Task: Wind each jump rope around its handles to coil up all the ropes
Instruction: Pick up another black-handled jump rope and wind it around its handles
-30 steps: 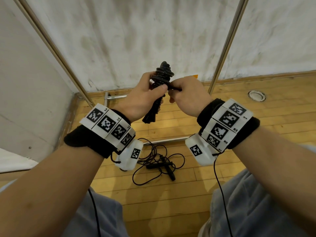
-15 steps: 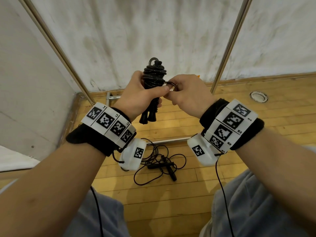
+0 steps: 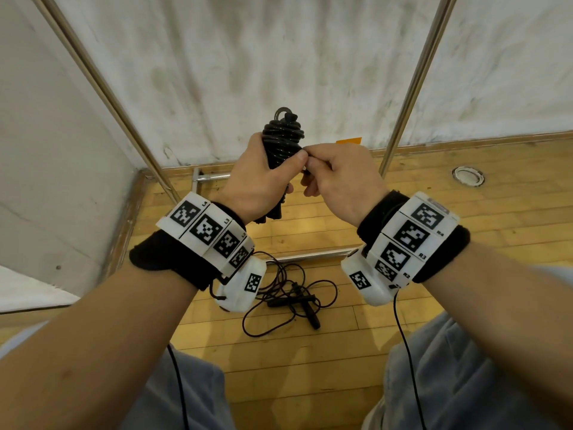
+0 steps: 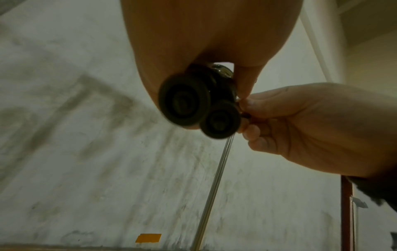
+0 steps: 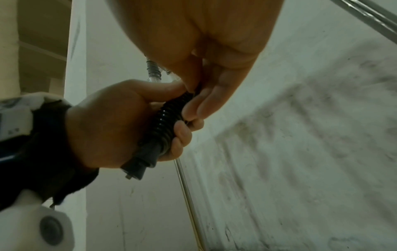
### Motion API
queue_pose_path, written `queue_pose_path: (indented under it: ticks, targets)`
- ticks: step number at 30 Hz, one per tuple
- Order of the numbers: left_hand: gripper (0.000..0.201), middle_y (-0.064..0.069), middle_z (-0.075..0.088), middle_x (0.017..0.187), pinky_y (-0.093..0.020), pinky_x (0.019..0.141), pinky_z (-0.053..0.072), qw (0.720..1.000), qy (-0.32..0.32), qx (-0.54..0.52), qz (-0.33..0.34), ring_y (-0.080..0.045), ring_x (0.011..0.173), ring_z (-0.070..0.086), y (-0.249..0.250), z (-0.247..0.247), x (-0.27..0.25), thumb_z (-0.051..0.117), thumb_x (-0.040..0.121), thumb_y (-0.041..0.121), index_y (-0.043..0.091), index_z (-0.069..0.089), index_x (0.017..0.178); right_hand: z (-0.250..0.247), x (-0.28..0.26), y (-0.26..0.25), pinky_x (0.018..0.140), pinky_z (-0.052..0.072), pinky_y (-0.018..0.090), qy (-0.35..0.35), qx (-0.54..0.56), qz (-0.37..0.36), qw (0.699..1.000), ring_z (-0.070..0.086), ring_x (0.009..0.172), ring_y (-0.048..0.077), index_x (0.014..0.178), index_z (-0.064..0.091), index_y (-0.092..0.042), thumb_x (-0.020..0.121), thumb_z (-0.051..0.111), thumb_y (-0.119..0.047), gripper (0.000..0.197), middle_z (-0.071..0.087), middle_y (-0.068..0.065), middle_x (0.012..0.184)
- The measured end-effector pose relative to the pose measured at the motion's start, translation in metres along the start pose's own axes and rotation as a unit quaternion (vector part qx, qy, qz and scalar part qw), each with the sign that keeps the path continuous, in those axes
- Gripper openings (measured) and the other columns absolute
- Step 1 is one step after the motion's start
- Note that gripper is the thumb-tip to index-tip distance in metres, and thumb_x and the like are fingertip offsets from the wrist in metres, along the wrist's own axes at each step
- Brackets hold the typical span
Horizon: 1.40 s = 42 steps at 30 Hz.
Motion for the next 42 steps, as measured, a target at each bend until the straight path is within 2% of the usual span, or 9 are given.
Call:
queue_pose_path:
  ticks: [2,6,9,14,21,25,31,38,42]
  targets:
    - [0.035,0.002,0.059,0.089,-0.029,0.058,0.051,1.000,-0.015,0.005,-0.005,-0.009,0.061,0.060,-0.001,0.002,-0.001,0.058,0.093,0.031,0.014,0.039,0.117,0.000,0.000,0.001,0.068,0.056,0.038,0.008,0.007,0.000,1.000,0.065,0.062,0.016,0.091,0.068,-0.011,0.096,0.044,-0.009,0.025,0.062,0.000,0.069]
    - [0.034,-0.003,0.054,0.088,-0.037,0.060,0.049,0.996,-0.032,-0.074,-0.048,-0.020,0.067,0.058,-0.004,0.006,-0.001,0.053,0.086,0.029,0.017,0.038,0.114,0.000,0.002,0.008,0.069,0.056,0.040,0.023,0.029,0.018,0.999,0.066,0.063,0.018,0.094,0.069,-0.010,0.095,0.045,-0.009,0.024,0.063,0.002,0.069]
    - [0.026,-0.001,0.058,0.087,-0.040,0.064,0.053,0.998,-0.007,-0.048,-0.036,-0.021,0.070,0.062,-0.004,0.003,-0.001,0.051,0.095,0.023,0.015,0.042,0.118,-0.001,0.003,0.010,0.069,0.056,0.039,0.029,0.042,0.027,0.998,0.066,0.064,0.019,0.093,0.069,-0.010,0.095,0.046,-0.008,0.024,0.064,0.001,0.069]
    - [0.025,-0.003,0.064,0.088,-0.038,0.060,0.054,0.997,0.023,-0.073,-0.023,-0.026,0.075,0.068,-0.001,-0.005,-0.002,0.056,0.092,0.017,0.018,0.052,0.117,0.001,0.005,0.011,0.068,0.056,0.040,0.030,0.042,0.031,0.998,0.066,0.063,0.016,0.089,0.069,-0.007,0.094,0.046,-0.009,0.024,0.065,0.003,0.069]
    - [0.025,-0.001,0.061,0.086,-0.032,0.055,0.051,0.997,0.042,-0.051,-0.033,-0.013,0.062,0.062,-0.005,-0.002,-0.005,0.050,0.095,0.021,0.019,0.041,0.118,0.003,0.003,0.010,0.069,0.056,0.038,0.031,0.046,0.030,0.998,0.066,0.065,0.016,0.094,0.070,-0.007,0.094,0.047,-0.009,0.024,0.064,0.000,0.069]
    - [0.023,-0.002,0.062,0.085,-0.033,0.053,0.051,0.996,0.045,-0.064,-0.037,-0.015,0.062,0.063,-0.006,-0.002,-0.005,0.052,0.093,0.024,0.018,0.044,0.114,0.003,0.004,0.010,0.069,0.056,0.037,0.032,0.043,0.029,0.998,0.066,0.065,0.017,0.091,0.071,-0.009,0.094,0.047,-0.009,0.024,0.062,0.000,0.067]
    - [0.019,0.006,0.063,0.081,-0.026,0.049,0.051,0.997,0.064,-0.043,-0.021,-0.008,0.055,0.064,-0.002,-0.002,-0.009,0.054,0.091,0.028,0.023,0.048,0.108,0.004,0.006,0.012,0.071,0.056,0.041,0.026,0.044,0.042,0.998,0.066,0.067,0.020,0.094,0.071,-0.008,0.095,0.048,-0.011,0.023,0.065,0.005,0.073]
    - [0.022,-0.003,0.064,0.085,-0.026,0.048,0.049,0.991,0.083,-0.099,-0.038,-0.012,0.053,0.063,-0.008,-0.004,-0.008,0.055,0.093,0.027,0.015,0.051,0.110,0.003,0.005,0.007,0.071,0.055,0.043,0.030,0.028,0.031,0.999,0.066,0.069,0.021,0.086,0.072,-0.010,0.092,0.054,-0.014,0.020,0.068,0.005,0.075]
    - [0.017,-0.003,0.063,0.084,-0.028,0.048,0.047,0.988,0.068,-0.132,-0.040,-0.015,0.053,0.063,-0.010,-0.004,-0.007,0.054,0.093,0.027,0.017,0.050,0.106,-0.001,0.004,0.007,0.070,0.055,0.042,0.034,0.025,0.035,0.998,0.067,0.068,0.018,0.083,0.074,-0.013,0.090,0.058,-0.018,0.018,0.070,0.005,0.074]
Point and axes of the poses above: each hand's wrist, its own x-axis towards the middle knuckle, its own z-axis out of the palm, y = z × x, the point moved 9 cm from there along x, towards the middle knuckle
